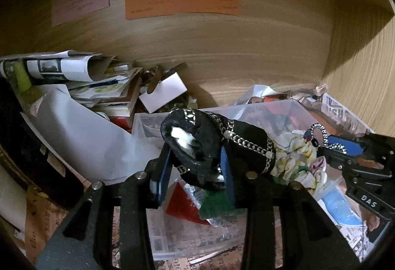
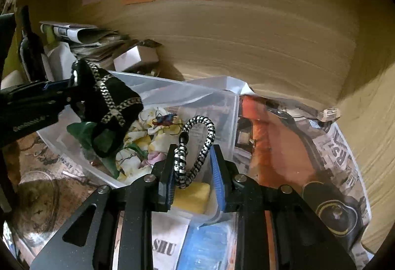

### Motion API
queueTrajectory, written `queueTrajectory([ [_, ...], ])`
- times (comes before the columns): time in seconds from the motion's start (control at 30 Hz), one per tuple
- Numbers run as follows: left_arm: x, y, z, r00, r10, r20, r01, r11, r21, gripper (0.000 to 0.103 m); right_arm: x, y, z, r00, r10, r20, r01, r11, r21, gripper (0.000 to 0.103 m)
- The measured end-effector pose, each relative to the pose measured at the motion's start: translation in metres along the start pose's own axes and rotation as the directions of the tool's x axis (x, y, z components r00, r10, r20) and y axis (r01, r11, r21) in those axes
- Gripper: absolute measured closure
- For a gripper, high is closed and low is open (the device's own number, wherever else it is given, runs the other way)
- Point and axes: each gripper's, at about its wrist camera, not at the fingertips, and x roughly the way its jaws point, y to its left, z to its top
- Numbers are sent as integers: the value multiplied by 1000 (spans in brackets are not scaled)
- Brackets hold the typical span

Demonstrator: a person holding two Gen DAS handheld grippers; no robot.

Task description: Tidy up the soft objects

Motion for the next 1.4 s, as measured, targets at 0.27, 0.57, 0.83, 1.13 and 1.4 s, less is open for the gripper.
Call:
queueTrajectory([
  [0.27, -11, 1, -4, 1000, -8, -6, 8, 1000, 11, 35, -8, 7, -1, 1000, 11, 29, -10, 999, -30, 47],
  [0.57, -49, 7, -5, 998, -31, 56, 31, 1000, -5, 31, -37, 14, 6, 994, 33, 107, -29, 999, -36, 42],
  [0.83, -117, 8, 3, 973, -48, 227, 54, 998, -23, 25, -89, 26, 19, 966, 56, 252, -49, 998, -33, 39],
  [1.13, -178, 2, -2, 932, -73, 356, 80, 997, -6, 15, -142, 33, 20, 917, 75, 393, -83, 997, 3, 20],
  [1.4, -204, -4, -12, 917, -80, 390, 93, 996, -14, 3, -165, 39, 12, 896, 80, 437, -97, 995, 17, 9],
])
